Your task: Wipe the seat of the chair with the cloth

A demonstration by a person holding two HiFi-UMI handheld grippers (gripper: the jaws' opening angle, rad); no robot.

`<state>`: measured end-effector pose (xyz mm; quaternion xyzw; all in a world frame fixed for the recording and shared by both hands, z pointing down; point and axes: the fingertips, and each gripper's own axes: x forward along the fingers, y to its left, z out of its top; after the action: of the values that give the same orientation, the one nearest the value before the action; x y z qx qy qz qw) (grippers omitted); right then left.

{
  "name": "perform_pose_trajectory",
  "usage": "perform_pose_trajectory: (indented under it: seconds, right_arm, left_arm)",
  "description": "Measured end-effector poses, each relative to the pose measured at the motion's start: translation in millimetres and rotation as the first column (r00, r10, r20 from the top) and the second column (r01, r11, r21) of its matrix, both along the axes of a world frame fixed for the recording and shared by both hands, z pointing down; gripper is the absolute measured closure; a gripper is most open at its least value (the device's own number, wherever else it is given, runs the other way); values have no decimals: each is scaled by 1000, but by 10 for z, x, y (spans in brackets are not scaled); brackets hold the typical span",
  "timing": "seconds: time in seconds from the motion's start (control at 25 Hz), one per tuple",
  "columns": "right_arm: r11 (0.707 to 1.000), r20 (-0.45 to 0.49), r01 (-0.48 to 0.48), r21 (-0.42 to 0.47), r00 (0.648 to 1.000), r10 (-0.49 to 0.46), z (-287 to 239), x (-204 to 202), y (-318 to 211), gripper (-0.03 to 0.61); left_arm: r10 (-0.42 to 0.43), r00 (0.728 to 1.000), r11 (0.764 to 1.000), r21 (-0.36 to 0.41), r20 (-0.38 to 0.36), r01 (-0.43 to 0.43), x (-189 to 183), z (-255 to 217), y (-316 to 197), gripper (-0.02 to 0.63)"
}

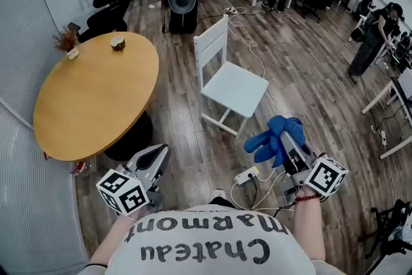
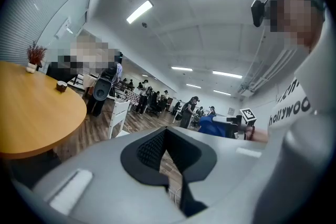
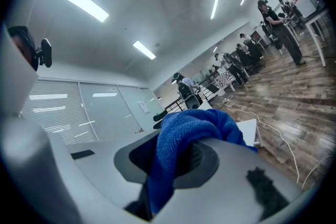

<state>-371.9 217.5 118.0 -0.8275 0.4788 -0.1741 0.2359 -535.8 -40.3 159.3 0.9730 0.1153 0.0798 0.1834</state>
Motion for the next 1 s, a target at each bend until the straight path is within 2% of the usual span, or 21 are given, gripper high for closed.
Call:
perform_pose_trajectory:
  seconds: [0.16,0.36,0.44,0.72,1.0]
  right_arm:
    - [1000,14,5,19,1000,-5,26,286,-4,508]
    - [1000,38,14,7,999,-14,172,576,53,508]
    - [1000,55,14,18,998,-15,236,671,54,508]
    - [999,59,51,-6,997,-50,287,912,-39,508]
    - [999,99,36,-38,995,-32,433,1218,20,508]
  left_arm:
    - [-25,999,1000,-1,22,25,248,-9,-65,609]
    - [-106,994,994,-41,-19,105,526,-149,-195,609]
    - [-130,991,990,-55,-14,129,611,-172,-257,609]
    - [-112,993,993,-47,24,113,912,-116,-221,609]
    - [-102,994,992,-69,50,105,1307,11,-178,609]
